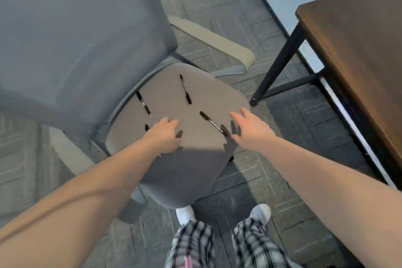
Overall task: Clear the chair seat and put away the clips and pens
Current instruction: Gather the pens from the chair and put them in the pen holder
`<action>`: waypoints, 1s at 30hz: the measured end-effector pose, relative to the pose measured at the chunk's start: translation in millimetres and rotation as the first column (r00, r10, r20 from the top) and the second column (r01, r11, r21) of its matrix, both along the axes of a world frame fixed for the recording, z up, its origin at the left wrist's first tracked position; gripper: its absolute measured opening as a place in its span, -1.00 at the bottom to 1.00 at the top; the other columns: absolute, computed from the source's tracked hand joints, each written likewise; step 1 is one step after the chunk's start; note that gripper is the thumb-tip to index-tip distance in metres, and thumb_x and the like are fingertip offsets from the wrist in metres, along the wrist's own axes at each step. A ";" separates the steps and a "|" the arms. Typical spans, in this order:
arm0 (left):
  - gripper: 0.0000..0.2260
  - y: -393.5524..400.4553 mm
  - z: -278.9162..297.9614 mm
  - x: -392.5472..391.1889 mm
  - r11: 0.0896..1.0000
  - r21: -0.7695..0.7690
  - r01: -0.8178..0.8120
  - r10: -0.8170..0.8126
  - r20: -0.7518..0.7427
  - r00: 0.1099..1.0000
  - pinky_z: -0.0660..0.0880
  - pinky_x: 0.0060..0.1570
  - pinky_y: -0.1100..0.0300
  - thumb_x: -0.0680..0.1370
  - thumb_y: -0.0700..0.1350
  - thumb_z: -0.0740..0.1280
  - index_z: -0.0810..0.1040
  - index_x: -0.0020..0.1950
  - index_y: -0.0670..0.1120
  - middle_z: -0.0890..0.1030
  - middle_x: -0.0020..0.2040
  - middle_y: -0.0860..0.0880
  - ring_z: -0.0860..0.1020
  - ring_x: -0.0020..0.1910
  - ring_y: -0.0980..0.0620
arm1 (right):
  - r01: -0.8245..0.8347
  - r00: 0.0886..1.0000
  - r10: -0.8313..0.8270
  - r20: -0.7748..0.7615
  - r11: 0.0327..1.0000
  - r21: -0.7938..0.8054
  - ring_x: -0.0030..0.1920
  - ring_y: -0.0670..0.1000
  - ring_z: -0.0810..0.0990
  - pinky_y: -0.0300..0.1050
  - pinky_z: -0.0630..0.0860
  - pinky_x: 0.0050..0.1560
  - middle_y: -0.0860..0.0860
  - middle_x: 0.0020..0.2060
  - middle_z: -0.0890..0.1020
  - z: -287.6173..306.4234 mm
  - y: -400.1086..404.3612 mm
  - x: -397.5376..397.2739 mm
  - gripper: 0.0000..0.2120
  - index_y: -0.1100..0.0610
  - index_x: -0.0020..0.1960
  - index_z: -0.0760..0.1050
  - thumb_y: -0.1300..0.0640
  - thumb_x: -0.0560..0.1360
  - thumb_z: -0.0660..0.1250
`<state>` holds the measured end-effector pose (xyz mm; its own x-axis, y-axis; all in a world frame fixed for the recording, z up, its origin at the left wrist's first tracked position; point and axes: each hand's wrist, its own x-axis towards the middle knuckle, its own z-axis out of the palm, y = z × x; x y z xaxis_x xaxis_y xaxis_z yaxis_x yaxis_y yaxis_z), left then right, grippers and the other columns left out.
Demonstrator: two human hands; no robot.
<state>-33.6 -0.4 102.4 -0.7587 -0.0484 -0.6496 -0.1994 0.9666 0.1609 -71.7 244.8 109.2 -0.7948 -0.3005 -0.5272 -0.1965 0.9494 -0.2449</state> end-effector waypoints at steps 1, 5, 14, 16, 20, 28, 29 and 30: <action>-0.55 -11.5 -9.9 8.5 1.000 0.003 -0.029 0.029 -0.006 1.000 0.40 0.27 -0.03 0.55 0.01 0.19 0.26 0.42 -0.05 0.32 0.38 -0.16 0.38 0.32 -0.22 | -0.017 1.000 0.017 0.007 1.000 0.005 0.47 0.20 0.23 0.14 0.34 0.37 0.14 0.53 0.11 -9.2 -11.1 1.9 -0.35 -0.02 0.51 0.06 0.01 0.52 0.28; -0.53 -42.7 -44.1 30.0 0.993 -0.011 -0.119 0.119 -0.014 0.993 0.43 0.23 -0.08 0.53 0.01 0.22 0.25 0.43 -0.01 0.31 0.37 -0.14 0.37 0.30 -0.22 | -0.088 0.996 0.088 0.025 0.996 0.008 0.44 0.21 0.26 0.15 0.36 0.34 0.15 0.49 0.18 -42.9 -45.4 7.0 -0.36 -0.02 0.51 0.09 0.03 0.51 0.28; -0.48 -54.4 -97.8 34.0 0.971 -0.123 -0.206 0.203 -0.039 0.978 0.33 0.28 -0.11 0.54 0.08 0.19 0.13 0.47 0.08 0.18 0.46 -0.15 0.26 0.37 -0.27 | -0.063 0.997 0.061 0.037 0.997 0.052 0.40 0.21 0.26 0.12 0.35 0.29 0.11 0.44 0.22 -99.8 -80.1 1.2 -0.40 -0.07 0.49 0.09 0.05 0.52 0.26; -0.53 -53.6 -105.0 30.2 0.957 -0.138 -0.254 0.252 -0.031 0.967 0.38 0.18 -0.09 0.55 0.06 0.19 0.17 0.44 0.05 0.26 0.37 -0.19 0.35 0.28 -0.29 | -0.033 0.999 0.032 0.027 0.997 0.065 0.40 0.22 0.24 0.13 0.34 0.29 0.12 0.44 0.21 -110.7 -84.4 -5.5 -0.40 -0.08 0.50 0.07 0.06 0.53 0.23; -0.63 -54.2 -124.5 20.2 0.933 -0.144 -0.330 0.336 0.016 0.942 0.39 -0.10 -0.02 0.57 -0.03 0.19 0.21 0.34 -0.05 0.32 0.22 -0.23 0.47 0.12 -0.30 | 0.040 0.999 -0.039 -0.017 0.997 0.071 0.29 0.23 0.33 0.11 0.37 0.17 0.14 0.31 0.30 -132.0 -92.6 -20.3 -0.43 -0.08 0.48 0.10 0.14 0.52 0.19; -0.60 -57.2 -152.3 3.9 0.906 -0.121 -0.406 0.408 -0.005 0.913 0.37 -0.19 0.02 0.47 -0.28 0.28 0.25 0.25 -0.11 0.31 0.21 -0.18 0.47 0.10 -0.27 | 0.076 0.995 -0.071 -0.074 0.995 0.070 0.18 0.27 0.39 0.04 0.37 -0.08 0.19 0.15 0.41 -159.4 -106.2 -35.4 -0.39 0.02 0.42 0.16 0.38 0.44 0.15; -0.60 -59.1 -153.8 2.6 0.901 -0.111 -0.419 0.421 -0.006 0.907 0.38 -0.17 0.01 0.47 -0.29 0.28 0.25 0.26 -0.12 0.31 0.21 -0.19 0.47 0.11 -0.27 | 0.073 0.994 -0.068 -0.087 0.996 0.059 0.14 0.27 0.41 0.03 0.35 -0.12 0.20 0.12 0.43 -161.0 -107.9 -36.2 -0.43 0.04 0.39 0.19 0.39 0.43 0.14; -0.59 -61.0 -154.9 1.0 0.897 -0.099 -0.431 0.433 -0.007 0.901 0.39 -0.14 -0.01 0.47 -0.30 0.27 0.24 0.27 -0.14 0.32 0.22 -0.19 0.47 0.12 -0.27 | 0.074 0.993 -0.070 -0.093 0.996 0.042 0.11 0.28 0.42 0.02 0.36 -0.14 0.21 0.08 0.44 -162.0 -109.7 -37.2 -0.45 0.05 0.35 0.21 0.40 0.42 0.13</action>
